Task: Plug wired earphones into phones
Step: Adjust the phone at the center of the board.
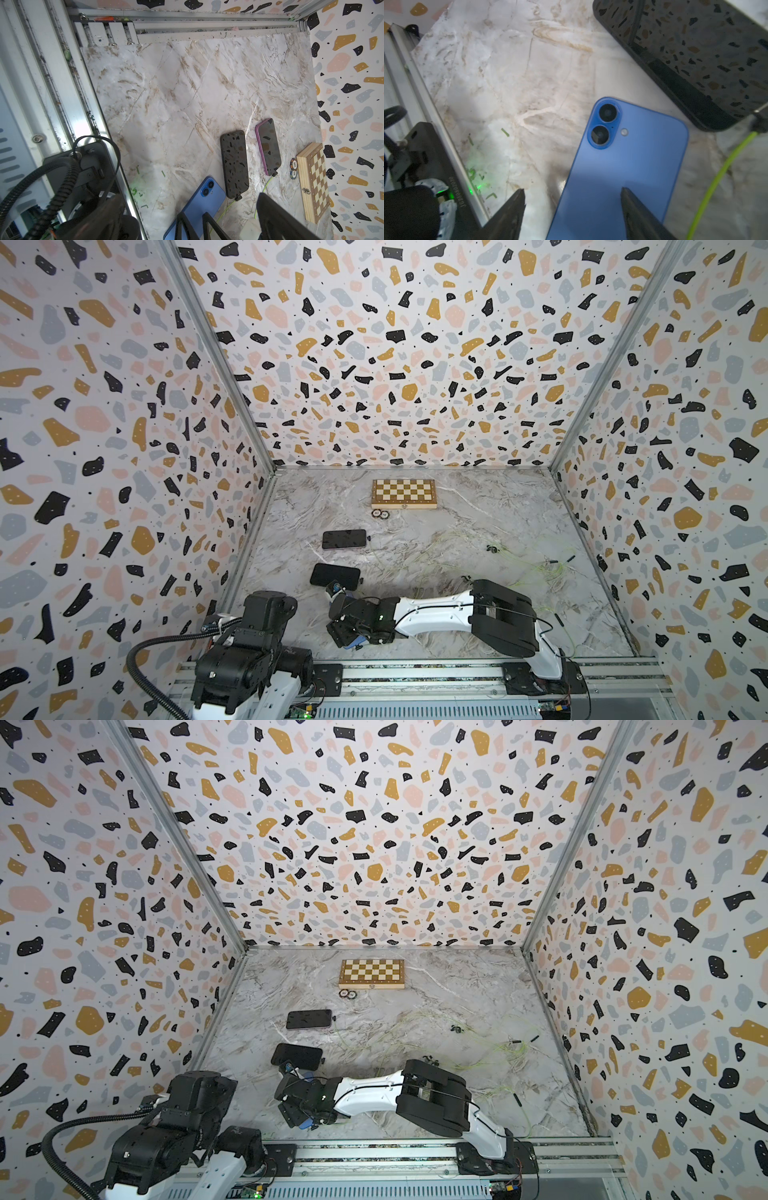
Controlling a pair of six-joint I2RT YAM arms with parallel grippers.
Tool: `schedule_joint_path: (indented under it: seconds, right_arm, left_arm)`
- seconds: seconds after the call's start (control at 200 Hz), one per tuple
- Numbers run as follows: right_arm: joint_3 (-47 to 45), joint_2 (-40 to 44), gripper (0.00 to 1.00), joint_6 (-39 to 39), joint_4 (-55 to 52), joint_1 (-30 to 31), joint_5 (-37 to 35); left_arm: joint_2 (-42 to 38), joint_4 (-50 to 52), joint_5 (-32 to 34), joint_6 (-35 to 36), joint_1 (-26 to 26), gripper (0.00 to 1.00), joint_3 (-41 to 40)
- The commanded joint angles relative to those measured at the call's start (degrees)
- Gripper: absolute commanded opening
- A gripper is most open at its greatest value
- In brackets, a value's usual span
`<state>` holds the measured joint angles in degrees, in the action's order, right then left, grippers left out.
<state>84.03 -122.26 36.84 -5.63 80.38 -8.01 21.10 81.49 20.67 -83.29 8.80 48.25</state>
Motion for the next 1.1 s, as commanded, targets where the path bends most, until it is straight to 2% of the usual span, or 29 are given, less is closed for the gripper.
schedule_joint_path:
  seconds: [0.0,0.1,0.135,0.23,0.621,0.761,0.886,1.091]
  right_arm:
    - [-0.5,0.8,0.75,1.6,-7.8,0.6,-5.2]
    - [-0.2,1.1,0.77,1.9,-9.0,1.2,-7.5]
    - [0.3,1.0,0.86,1.8,-9.8,1.5,-8.7]
    - [0.7,0.6,0.88,2.4,-10.8,1.8,-9.1]
    - [1.0,-1.8,0.88,5.7,-13.5,2.9,-7.4]
    - [1.3,-2.3,0.81,4.4,-12.9,3.5,-6.2]
    - [1.3,-3.1,0.69,0.4,-10.8,3.6,-3.0]
    - [4.7,-5.5,0.67,-14.6,-11.4,3.2,1.2]
  left_arm:
    - [-0.6,1.7,2.7,0.6,0.2,0.99,0.0]
    - [-0.9,1.9,3.1,0.4,0.3,0.99,0.1]
    - [-1.0,1.8,3.1,0.4,0.2,0.99,0.1]
    - [-0.7,1.4,2.9,0.3,0.2,0.99,-0.3]
    - [-0.5,0.7,2.7,0.1,0.2,0.99,-0.6]
    - [-0.3,0.3,2.4,0.2,0.2,0.99,-1.0]
    - [-0.5,0.7,2.7,0.3,0.2,0.99,-0.5]
    - [-1.2,0.9,3.6,0.8,0.2,0.99,0.0]
